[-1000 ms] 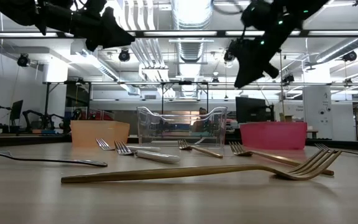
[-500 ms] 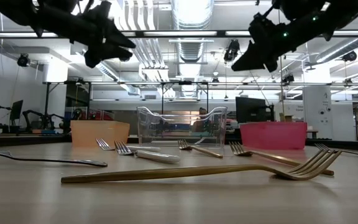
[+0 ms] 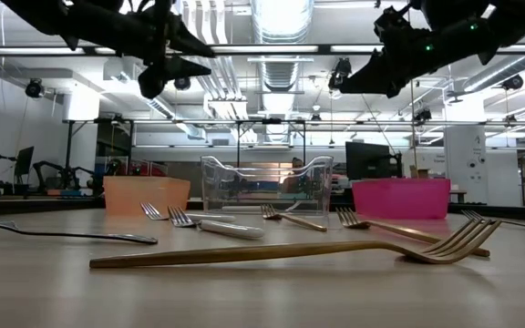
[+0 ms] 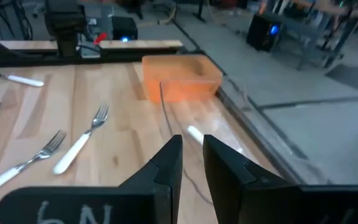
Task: Sort silverware by color (type)
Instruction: Put the black fork into the orange bin
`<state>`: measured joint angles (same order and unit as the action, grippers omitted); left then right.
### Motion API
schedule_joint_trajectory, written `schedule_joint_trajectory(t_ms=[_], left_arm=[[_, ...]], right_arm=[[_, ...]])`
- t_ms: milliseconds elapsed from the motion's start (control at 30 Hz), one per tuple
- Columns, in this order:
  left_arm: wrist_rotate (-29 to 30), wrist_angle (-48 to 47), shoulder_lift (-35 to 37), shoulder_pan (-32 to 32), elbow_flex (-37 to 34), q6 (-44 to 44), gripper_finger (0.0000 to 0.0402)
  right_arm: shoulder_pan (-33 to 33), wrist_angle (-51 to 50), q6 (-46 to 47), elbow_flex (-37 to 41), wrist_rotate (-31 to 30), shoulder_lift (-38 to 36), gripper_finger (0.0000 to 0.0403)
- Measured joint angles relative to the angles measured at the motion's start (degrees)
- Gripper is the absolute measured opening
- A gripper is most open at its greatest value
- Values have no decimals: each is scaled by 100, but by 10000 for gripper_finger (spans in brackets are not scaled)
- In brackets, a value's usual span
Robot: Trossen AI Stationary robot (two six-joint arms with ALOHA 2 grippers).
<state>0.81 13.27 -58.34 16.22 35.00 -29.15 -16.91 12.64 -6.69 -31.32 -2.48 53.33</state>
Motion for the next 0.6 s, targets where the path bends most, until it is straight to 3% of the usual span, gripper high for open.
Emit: schedule_joint_trajectory(t_ms=[233, 433, 600], left_arm=[[-916, -1967, -392, -376, 544, -993, 142], [-932, -4642, -697, -957, 1238, -1323, 142], [-930, -6190, -998, -1577, 1564, -1911, 142]], right_arm=[[-11, 176, -395, 16, -50, -7, 57], [-13, 305, -572, -23, -52, -7, 57], [-13, 306, -637, -25, -52, -3, 57]])
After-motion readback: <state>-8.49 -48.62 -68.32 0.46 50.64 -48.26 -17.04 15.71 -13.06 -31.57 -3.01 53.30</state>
